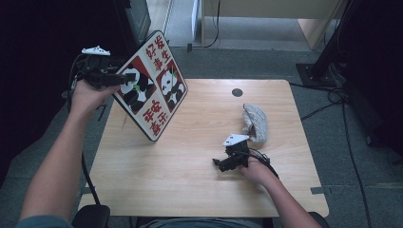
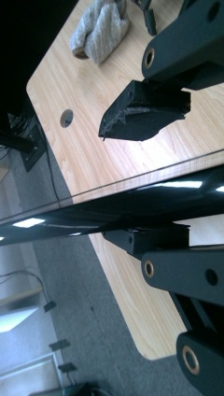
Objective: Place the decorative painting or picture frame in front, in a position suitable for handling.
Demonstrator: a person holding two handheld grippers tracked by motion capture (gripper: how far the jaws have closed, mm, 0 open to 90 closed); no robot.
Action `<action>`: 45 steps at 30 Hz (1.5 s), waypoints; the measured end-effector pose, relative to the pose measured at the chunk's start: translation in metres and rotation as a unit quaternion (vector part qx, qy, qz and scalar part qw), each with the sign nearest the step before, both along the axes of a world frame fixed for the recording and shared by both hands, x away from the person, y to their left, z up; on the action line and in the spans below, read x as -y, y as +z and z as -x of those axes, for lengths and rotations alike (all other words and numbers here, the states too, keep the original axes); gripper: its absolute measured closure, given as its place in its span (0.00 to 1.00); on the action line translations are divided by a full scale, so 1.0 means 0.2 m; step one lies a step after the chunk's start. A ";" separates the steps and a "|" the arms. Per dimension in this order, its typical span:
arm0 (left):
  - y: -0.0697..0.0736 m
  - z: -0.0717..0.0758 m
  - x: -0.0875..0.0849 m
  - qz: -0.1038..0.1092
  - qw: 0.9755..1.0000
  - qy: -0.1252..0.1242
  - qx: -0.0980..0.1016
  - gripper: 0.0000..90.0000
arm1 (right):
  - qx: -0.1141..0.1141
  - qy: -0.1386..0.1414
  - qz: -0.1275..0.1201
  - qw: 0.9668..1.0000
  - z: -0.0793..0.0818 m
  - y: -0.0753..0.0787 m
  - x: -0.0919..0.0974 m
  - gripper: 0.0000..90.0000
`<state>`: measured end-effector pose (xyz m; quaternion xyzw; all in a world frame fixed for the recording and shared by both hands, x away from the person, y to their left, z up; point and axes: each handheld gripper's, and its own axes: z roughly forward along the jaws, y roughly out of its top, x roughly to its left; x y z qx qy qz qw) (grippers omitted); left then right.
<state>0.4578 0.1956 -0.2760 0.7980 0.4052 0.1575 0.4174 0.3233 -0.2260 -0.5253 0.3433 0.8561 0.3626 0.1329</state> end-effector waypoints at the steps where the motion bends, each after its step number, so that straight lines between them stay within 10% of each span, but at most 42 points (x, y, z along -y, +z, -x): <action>1: 0.01 -0.02 0.01 -0.004 1.000 -0.001 -0.005 0.56 | 0.000 0.000 0.000 1.000 0.00 0.00 0.00 0.00; 18: 0.04 -0.18 0.00 -0.007 0.998 -0.007 -0.060 0.67 | 0.000 0.000 0.000 1.000 0.00 0.00 0.00 0.00; 24: 0.05 -0.19 0.04 -0.055 0.996 -0.011 -0.067 0.81 | 0.000 -0.001 0.000 1.000 0.00 0.00 0.00 0.00; 33: 0.06 -0.21 0.02 -0.006 0.993 0.012 -0.121 0.86 | 0.000 -0.001 0.000 1.000 0.00 0.00 0.00 0.00; 45: 0.12 -0.17 0.07 -0.006 0.991 0.007 -0.132 0.90 | -0.001 0.000 0.000 1.000 0.00 0.00 0.00 0.00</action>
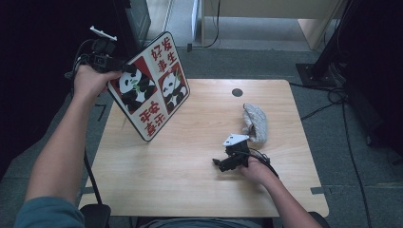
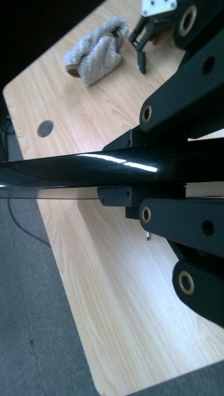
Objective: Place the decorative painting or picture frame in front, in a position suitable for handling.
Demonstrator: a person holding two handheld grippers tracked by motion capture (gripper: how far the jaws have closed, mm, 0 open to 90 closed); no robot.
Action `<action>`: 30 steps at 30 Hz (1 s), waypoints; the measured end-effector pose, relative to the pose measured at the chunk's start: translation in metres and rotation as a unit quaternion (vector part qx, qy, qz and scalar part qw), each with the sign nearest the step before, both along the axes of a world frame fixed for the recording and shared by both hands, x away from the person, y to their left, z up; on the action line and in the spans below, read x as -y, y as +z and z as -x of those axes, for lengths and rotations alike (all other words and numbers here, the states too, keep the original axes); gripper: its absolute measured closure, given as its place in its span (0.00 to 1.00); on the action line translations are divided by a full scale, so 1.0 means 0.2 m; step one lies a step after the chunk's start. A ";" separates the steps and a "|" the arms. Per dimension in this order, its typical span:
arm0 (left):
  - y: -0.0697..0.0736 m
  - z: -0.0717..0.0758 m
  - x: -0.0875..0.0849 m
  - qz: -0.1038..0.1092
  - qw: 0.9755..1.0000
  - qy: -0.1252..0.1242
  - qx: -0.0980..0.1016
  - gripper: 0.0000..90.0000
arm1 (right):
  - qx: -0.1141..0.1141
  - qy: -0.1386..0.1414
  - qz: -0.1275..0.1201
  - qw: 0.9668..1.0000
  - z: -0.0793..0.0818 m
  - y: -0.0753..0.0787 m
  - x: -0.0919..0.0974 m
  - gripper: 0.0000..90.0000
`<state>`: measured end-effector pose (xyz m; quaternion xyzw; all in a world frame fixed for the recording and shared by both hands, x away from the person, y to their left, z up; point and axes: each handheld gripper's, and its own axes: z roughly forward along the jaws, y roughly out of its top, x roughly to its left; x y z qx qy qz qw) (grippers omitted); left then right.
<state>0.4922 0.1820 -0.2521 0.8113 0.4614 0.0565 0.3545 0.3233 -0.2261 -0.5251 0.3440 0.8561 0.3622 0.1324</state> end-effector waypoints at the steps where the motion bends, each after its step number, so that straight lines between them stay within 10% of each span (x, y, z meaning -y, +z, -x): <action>1: 0.01 0.01 0.01 -0.006 1.000 -0.005 0.000 0.90 | 0.001 0.001 0.000 1.000 0.00 0.00 0.00 0.00; 18: 0.15 0.28 0.15 0.039 0.994 -0.088 0.045 0.89 | -0.001 0.003 0.000 1.000 0.00 0.00 0.01 0.00; 30: 0.09 0.44 0.30 0.035 0.988 -0.144 0.041 0.89 | -0.001 0.004 0.000 1.000 0.00 0.00 0.01 0.00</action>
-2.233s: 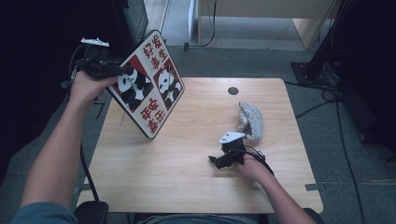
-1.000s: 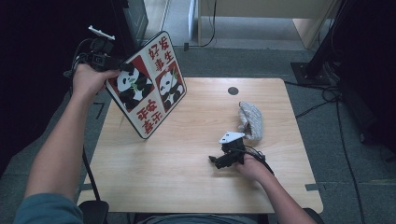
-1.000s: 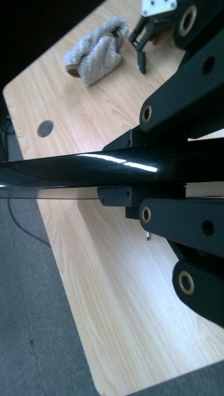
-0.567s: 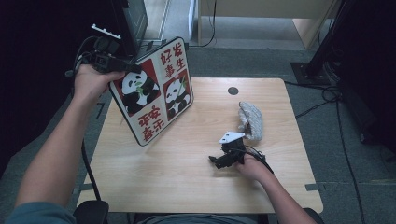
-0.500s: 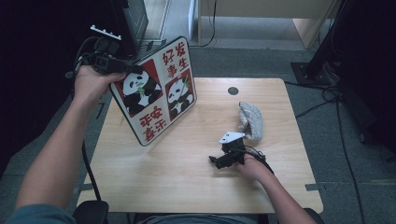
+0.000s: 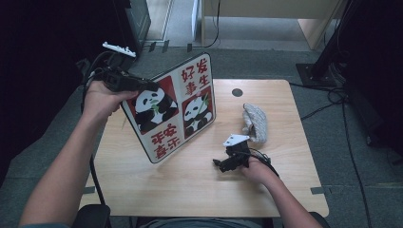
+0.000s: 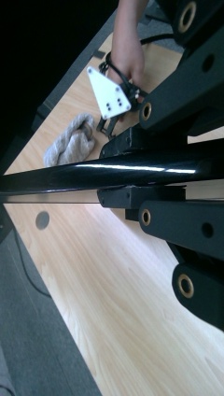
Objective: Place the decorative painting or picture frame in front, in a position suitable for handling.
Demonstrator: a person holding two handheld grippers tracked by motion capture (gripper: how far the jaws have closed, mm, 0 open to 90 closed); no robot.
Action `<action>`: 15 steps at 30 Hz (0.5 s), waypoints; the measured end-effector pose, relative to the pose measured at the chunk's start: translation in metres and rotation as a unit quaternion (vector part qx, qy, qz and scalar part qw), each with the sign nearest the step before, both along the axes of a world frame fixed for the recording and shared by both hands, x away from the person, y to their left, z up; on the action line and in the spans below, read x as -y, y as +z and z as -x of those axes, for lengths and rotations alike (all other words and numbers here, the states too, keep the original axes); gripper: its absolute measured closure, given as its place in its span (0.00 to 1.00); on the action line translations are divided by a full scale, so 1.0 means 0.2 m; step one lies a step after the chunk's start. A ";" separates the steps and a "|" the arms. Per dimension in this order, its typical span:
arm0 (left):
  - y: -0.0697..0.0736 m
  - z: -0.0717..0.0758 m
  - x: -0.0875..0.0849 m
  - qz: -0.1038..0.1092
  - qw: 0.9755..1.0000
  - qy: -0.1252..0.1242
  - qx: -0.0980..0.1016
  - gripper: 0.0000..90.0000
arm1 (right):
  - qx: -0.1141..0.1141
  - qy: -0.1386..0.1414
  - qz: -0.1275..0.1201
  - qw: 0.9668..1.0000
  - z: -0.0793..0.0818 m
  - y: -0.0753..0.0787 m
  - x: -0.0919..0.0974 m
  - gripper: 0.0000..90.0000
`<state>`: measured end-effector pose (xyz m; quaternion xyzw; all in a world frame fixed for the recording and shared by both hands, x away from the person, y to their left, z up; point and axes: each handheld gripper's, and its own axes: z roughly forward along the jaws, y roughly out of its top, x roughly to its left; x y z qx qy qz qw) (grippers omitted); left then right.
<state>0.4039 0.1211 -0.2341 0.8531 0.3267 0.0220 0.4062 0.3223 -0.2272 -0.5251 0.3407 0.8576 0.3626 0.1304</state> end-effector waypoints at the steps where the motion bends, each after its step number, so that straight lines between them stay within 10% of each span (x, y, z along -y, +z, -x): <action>1: 0.00 0.00 0.00 0.000 1.000 0.000 0.000 0.89 | 0.000 0.000 0.000 1.000 0.00 0.00 0.00 0.00; 15: -0.11 0.08 0.07 0.021 1.000 -0.012 0.003 0.88 | -0.001 -0.001 0.000 1.000 0.00 0.00 0.00 0.00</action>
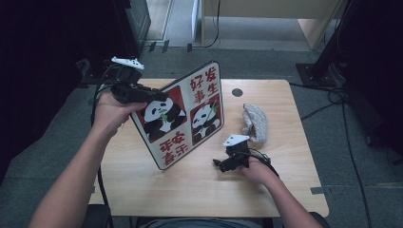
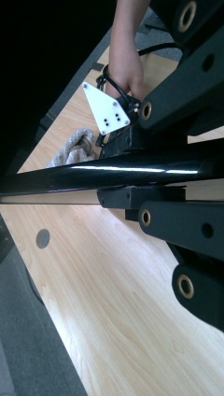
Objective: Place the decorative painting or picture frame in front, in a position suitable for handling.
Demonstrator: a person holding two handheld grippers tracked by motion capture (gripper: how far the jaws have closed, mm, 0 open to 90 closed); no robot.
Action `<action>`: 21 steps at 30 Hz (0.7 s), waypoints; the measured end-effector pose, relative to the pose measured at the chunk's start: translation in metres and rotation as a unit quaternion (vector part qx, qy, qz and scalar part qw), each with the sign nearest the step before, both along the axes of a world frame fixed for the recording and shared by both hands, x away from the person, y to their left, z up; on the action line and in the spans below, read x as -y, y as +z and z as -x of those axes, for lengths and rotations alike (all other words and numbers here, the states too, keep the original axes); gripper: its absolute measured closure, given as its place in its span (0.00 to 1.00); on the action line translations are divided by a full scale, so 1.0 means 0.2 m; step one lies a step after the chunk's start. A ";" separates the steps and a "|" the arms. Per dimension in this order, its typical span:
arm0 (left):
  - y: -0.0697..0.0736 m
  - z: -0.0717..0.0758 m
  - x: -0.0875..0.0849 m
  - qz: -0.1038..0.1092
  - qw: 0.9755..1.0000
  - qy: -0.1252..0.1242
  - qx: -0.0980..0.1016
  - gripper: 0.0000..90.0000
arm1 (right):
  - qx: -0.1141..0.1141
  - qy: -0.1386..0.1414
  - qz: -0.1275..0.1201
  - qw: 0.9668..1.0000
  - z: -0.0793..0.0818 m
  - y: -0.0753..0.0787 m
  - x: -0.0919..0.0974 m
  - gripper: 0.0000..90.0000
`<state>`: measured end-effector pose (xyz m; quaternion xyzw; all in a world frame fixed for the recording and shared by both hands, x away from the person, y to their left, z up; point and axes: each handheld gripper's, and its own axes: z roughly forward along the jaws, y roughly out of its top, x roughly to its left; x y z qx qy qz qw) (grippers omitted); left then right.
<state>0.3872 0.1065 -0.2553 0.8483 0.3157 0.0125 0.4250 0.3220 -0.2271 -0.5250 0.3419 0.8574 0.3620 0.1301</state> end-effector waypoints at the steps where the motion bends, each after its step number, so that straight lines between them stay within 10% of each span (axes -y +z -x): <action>1: -0.01 0.00 0.00 0.003 1.000 0.001 -0.001 0.88 | 0.000 0.000 0.000 1.000 0.00 0.00 0.00 0.00; 21: -0.07 -0.02 -0.05 0.032 0.999 0.015 -0.029 0.85 | 0.002 0.000 0.001 1.000 0.00 0.00 0.00 0.00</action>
